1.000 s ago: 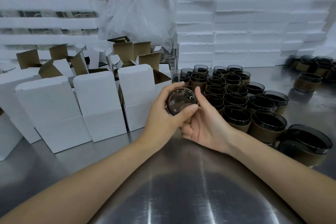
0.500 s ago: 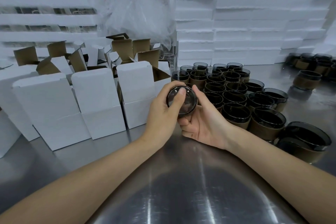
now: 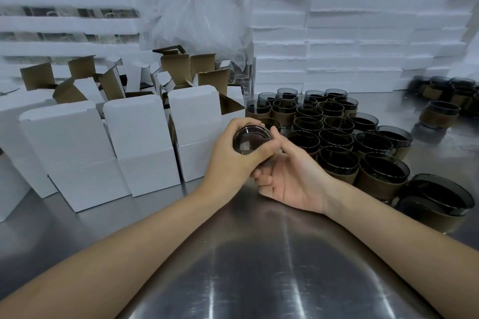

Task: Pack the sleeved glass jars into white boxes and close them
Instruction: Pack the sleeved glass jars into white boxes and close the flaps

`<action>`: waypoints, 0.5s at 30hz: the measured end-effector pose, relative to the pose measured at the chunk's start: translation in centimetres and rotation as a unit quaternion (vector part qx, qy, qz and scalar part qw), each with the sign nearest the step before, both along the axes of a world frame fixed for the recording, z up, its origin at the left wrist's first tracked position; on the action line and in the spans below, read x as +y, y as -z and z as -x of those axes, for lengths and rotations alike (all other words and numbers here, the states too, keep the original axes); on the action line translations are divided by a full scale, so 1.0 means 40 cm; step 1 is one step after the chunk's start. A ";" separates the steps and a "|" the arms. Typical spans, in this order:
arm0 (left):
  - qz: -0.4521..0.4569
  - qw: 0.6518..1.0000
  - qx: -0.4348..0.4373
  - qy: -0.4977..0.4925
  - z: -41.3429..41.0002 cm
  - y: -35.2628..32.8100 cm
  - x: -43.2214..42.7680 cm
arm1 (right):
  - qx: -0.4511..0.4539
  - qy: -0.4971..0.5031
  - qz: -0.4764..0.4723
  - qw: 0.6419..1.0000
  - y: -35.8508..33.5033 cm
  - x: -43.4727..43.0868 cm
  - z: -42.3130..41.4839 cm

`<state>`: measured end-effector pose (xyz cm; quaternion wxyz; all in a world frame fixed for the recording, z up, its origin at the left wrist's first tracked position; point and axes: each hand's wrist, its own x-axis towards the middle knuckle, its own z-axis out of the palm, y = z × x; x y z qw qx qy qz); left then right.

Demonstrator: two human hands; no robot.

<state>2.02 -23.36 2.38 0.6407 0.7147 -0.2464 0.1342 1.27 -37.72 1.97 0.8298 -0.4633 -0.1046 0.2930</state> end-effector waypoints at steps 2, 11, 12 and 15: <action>0.012 1.000 0.002 -0.003 0.000 -0.003 0.001 | 0.001 -0.002 -0.007 1.000 0.000 0.003 -0.001; 0.053 0.997 0.030 -0.040 0.008 -0.012 -0.007 | 0.009 -0.023 -0.008 1.000 -0.004 -0.001 -0.001; 0.058 0.997 0.033 -0.041 0.008 -0.012 -0.008 | 0.006 -0.027 -0.005 1.000 -0.003 -0.002 -0.001; 0.063 0.996 0.047 -0.038 0.007 -0.008 -0.010 | 0.010 -0.026 -0.001 1.000 0.001 -0.005 0.000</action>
